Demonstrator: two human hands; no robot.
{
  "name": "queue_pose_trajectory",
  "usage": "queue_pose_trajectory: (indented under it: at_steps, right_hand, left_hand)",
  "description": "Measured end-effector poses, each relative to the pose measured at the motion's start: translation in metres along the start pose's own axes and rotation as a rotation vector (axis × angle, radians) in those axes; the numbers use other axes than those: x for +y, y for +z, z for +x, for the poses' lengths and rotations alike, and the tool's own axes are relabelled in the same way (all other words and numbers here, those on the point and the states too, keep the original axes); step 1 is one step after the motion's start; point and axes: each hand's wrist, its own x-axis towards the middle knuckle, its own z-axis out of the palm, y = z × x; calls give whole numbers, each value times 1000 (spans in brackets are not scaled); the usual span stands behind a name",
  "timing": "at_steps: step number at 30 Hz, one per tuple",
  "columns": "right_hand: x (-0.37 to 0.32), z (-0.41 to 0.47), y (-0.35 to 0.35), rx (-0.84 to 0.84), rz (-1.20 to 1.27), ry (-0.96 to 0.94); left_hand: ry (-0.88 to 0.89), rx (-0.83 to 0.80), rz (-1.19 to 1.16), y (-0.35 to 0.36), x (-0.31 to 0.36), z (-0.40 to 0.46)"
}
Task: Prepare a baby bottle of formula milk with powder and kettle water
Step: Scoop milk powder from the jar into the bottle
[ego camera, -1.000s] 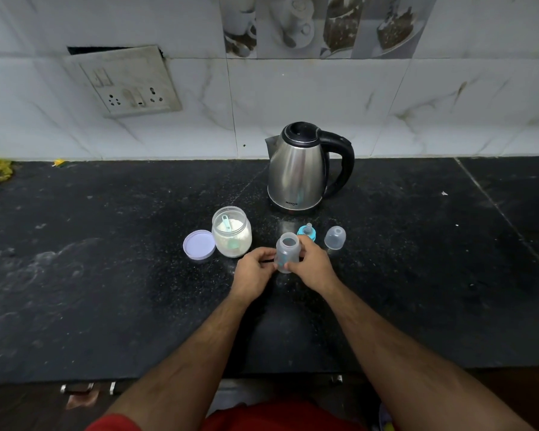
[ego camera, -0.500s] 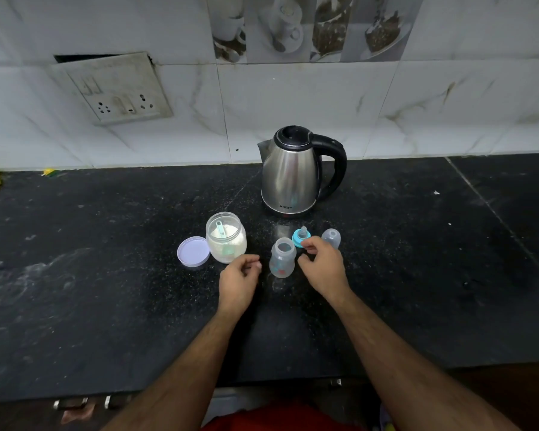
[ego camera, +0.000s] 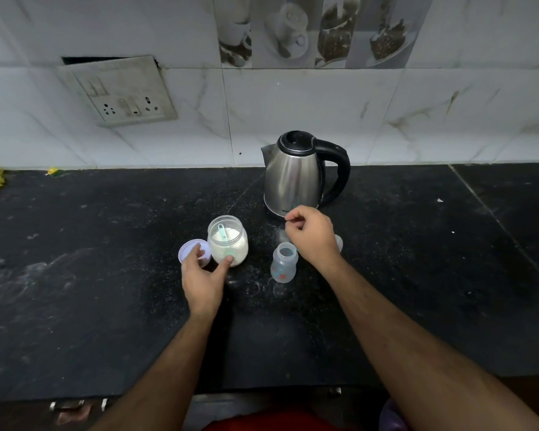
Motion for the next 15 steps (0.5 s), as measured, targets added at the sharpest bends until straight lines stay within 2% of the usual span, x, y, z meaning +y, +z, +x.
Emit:
queue_pose_trajectory:
  at_steps: [6,15]
  right_hand:
    - [-22,14,25,-147,-88,-102]
    - [-44,24,43,-303,-225,-169]
  left_hand:
    - [34,-174,135,6,8,37]
    - [90,-242,78,11,4,45]
